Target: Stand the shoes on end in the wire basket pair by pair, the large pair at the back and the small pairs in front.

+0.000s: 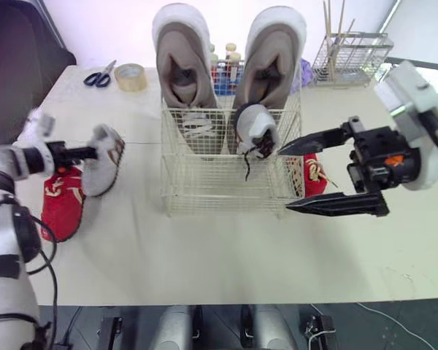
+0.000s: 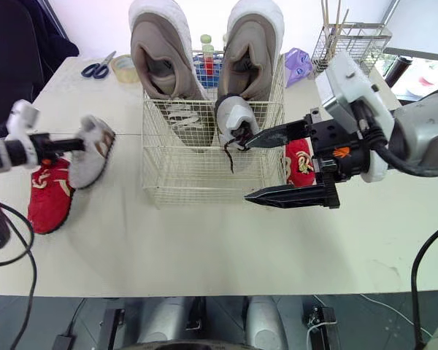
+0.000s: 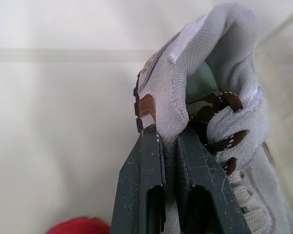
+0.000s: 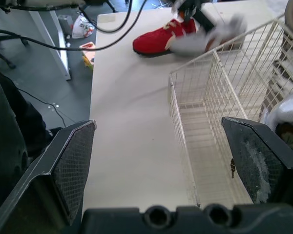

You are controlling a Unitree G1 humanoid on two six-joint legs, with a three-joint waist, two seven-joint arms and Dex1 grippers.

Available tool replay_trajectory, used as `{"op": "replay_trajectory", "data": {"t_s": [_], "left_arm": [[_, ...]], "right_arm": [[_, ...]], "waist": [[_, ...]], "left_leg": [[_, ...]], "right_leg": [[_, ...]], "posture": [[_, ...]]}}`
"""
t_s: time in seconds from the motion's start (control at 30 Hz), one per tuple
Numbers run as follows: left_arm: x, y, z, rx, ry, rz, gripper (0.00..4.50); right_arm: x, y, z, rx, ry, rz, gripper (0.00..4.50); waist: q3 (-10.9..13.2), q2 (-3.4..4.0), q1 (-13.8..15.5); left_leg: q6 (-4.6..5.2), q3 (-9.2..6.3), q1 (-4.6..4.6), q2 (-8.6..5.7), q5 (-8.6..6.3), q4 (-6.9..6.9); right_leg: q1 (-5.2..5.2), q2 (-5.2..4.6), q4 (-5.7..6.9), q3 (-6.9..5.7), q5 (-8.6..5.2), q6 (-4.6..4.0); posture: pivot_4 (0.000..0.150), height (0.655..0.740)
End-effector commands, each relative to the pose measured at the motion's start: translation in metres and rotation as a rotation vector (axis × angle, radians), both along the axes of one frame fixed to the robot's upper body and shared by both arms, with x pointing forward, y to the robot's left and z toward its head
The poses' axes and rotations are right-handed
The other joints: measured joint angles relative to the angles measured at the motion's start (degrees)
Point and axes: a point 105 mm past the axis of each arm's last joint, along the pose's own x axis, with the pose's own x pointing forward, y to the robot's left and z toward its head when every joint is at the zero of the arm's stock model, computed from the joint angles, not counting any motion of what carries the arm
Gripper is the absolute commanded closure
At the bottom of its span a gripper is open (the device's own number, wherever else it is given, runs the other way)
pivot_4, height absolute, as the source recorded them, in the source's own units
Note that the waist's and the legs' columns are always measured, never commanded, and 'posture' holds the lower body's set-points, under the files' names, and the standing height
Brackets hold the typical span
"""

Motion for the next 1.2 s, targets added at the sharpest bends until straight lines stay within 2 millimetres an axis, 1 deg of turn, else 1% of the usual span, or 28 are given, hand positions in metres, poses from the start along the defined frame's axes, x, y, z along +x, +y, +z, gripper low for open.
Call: {"op": "replay_trajectory", "data": {"t_s": [0.03,0.13,0.23,0.3,0.37,0.43,0.5,0.53,0.57,0.63,0.7,0.73,0.77,0.8,0.83,0.87,0.9,1.0,1.07,1.13,1.2], "left_arm": [[-0.008,0.005,0.021,-0.026,-0.068,-0.023,4.46],[-0.012,0.009,0.02,-0.028,-0.065,-0.018,4.46],[-0.013,0.012,0.022,-0.015,-0.087,-0.004,4.46],[-0.011,0.014,0.029,-0.004,-0.135,0.011,4.46],[-0.004,0.017,0.056,0.028,-0.299,0.078,4.46],[0.0,0.017,0.095,0.077,-0.514,0.176,4.46],[-0.011,0.003,0.134,0.097,-0.725,0.224,4.46],[-0.019,-0.007,0.148,0.099,-0.802,0.226,4.46],[-0.03,-0.022,0.162,0.112,-0.893,0.229,4.46],[-0.05,-0.05,0.179,0.078,-0.998,0.217,4.46],[-0.065,-0.086,0.187,0.066,-1.069,0.184,4.46],[-0.07,-0.1,0.187,0.052,-1.083,0.182,4.46],[-0.074,-0.109,0.186,0.041,-1.088,0.184,4.46],[-0.08,-0.133,0.185,0.082,-1.125,0.155,4.46],[-0.088,-0.157,0.182,0.172,-1.176,0.094,4.46],[-0.094,-0.175,0.179,0.233,-1.214,0.046,4.46],[-0.099,-0.184,0.177,0.264,-1.249,0.033,4.46],[-0.107,-0.194,0.173,0.222,-1.309,0.046,4.46],[-0.107,-0.2,0.164,0.241,-1.337,0.07,4.46],[-0.106,-0.209,0.152,0.269,-1.345,0.031,4.46],[-0.093,-0.212,0.135,0.191,-1.297,0.039,4.46]], "right_arm": [[0.001,0.001,0.006,0.024,-0.045,0.009,0.0],[0.003,0.002,0.005,0.029,-0.046,0.019,0.0],[0.005,0.003,0.006,0.03,-0.056,0.023,0.0],[0.006,0.002,0.007,0.031,-0.064,0.021,0.0],[0.009,-0.001,0.011,0.043,-0.091,-0.01,0.0],[0.012,-0.007,0.019,0.071,-0.111,-0.061,0.0],[0.014,-0.012,0.028,0.108,-0.118,-0.102,0.0],[0.015,-0.014,0.032,0.12,-0.121,-0.117,0.0],[0.016,-0.016,0.034,0.131,-0.125,-0.135,0.0],[0.019,-0.021,0.038,0.142,-0.129,-0.168,0.0],[0.021,-0.023,0.038,0.146,-0.125,-0.191,0.0],[0.023,-0.024,0.038,0.147,-0.123,-0.195,0.0],[0.023,-0.024,0.038,0.148,-0.123,-0.197,0.0],[0.026,-0.024,0.038,0.151,-0.12,-0.199,0.0],[0.029,-0.024,0.039,0.153,-0.119,-0.204,0.0],[0.032,-0.025,0.039,0.154,-0.118,-0.209,0.0],[0.034,-0.026,0.04,0.156,-0.115,-0.215,0.0],[0.042,-0.031,0.041,0.151,-0.107,-0.232,0.0],[0.048,-0.036,0.042,0.16,-0.093,-0.251,0.0],[0.052,-0.04,0.04,0.157,-0.088,-0.267,0.0],[0.05,-0.041,0.034,0.116,-0.071,-0.29,0.0]], "waist": [[0.0,-0.01,0.1],[0.0,-0.06,0.3],[0.0,-0.22,0.2],[0.0,-0.24,0.2],[0.0,-0.25,0.2],[0.0,-0.32,0.2],[0.1,-0.36,0.3],[0.0,-0.43,0.4],[0.0,-0.42,0.3],[0.0,-0.43,0.2],[0.0,-0.41,0.2],[0.0,-0.39,0.2],[0.0,-0.37,0.3],[0.0,-0.37,0.3],[0.0,-0.35,0.3],[0.0,-0.34,0.3],[0.0,-0.34,0.4],[0.0,-0.3,0.5],[0.0,-0.24,0.4],[0.0,-0.24,0.4],[0.0,-0.14,0.5]], "left_leg": [[0.01,0.05,0.0,0.0,-0.01,0.0],[0.04,0.07,0.0,-0.03,-0.01,0.05],[0.04,0.07,0.0,-0.03,-0.01,0.06],[0.04,0.06,0.0,-0.02,-0.01,0.06],[0.04,0.06,0.0,-0.02,-0.02,0.05],[0.03,0.01,0.0,0.0,-0.01,0.06],[0.03,-0.04,0.0,0.0,-0.01,0.07],[0.02,-0.08,-0.02,-0.01,-0.01,0.06],[0.01,-0.14,-0.02,-0.02,-0.01,0.08],[0.0,-0.19,-0.02,-0.02,-0.02,0.06],[0.0,-0.22,-0.02,-0.03,-0.02,0.04],[-0.01,-0.25,0.0,-0.03,-0.02,0.04],[-0.03,-0.28,0.05,-0.02,0.0,0.02],[-0.04,-0.3,0.22,-0.02,0.0,0.0],[-0.04,-0.35,0.32,-0.02,0.0,0.0],[-0.05,-0.35,0.35,-0.02,0.0,0.0],[-0.05,-0.35,0.37,-0.03,0.0,0.0],[-0.05,-0.34,0.39,-0.05,0.0,0.01],[-0.05,-0.35,0.39,-0.05,0.0,0.0],[-0.05,-0.34,0.39,-0.04,0.0,-0.03],[-0.04,-0.33,0.38,-0.04,0.01,-0.02]], "right_leg": [[0.01,0.0,-0.01,0.0,0.0,0.0],[0.03,0.01,-0.06,-0.03,0.0,0.0],[0.02,0.0,-0.04,-0.02,0.0,0.0],[0.02,0.0,-0.04,-0.02,0.0,0.0],[0.02,-0.02,-0.04,-0.02,0.0,0.0],[0.02,-0.06,-0.05,0.01,0.0,0.0],[0.03,-0.12,-0.08,0.05,0.0,0.01],[0.04,-0.16,-0.12,0.07,0.02,0.02],[0.09,-0.16,-0.13,0.07,0.05,0.06],[0.19,-0.15,-0.2,0.08,0.11,0.15],[0.27,-0.11,-0.49,0.07,0.13,0.17],[0.34,-0.09,-0.62,0.06,0.13,0.18],[0.45,-0.06,-0.76,0.06,0.13,0.18],[0.65,-0.04,-0.82,0.04,0.13,0.19],[0.78,-0.02,-0.85,0.01,0.13,0.19],[0.82,-0.02,-0.86,0.01,0.13,0.19],[0.84,-0.01,-0.87,0.01,0.14,0.19],[0.87,0.0,-0.88,0.01,0.14,0.19],[0.86,0.01,-0.89,0.01,0.14,0.19],[0.87,0.03,-0.9,0.01,0.14,0.19],[0.86,0.03,-0.9,0.0,0.14,0.19]], "posture": [[0.15,0.74],[0.15,0.74],[0.15,0.74],[0.15,0.74],[0.15,0.74],[0.15,0.74],[0.15,0.74],[0.15,0.74],[0.15,0.74],[0.15,0.74],[0.15,0.74],[0.15,0.74],[0.15,0.74],[0.15,0.74],[0.15,0.74],[0.15,0.74],[0.15,0.74],[0.15,0.74],[0.15,0.74],[0.15,0.74],[0.15,0.74]]}}
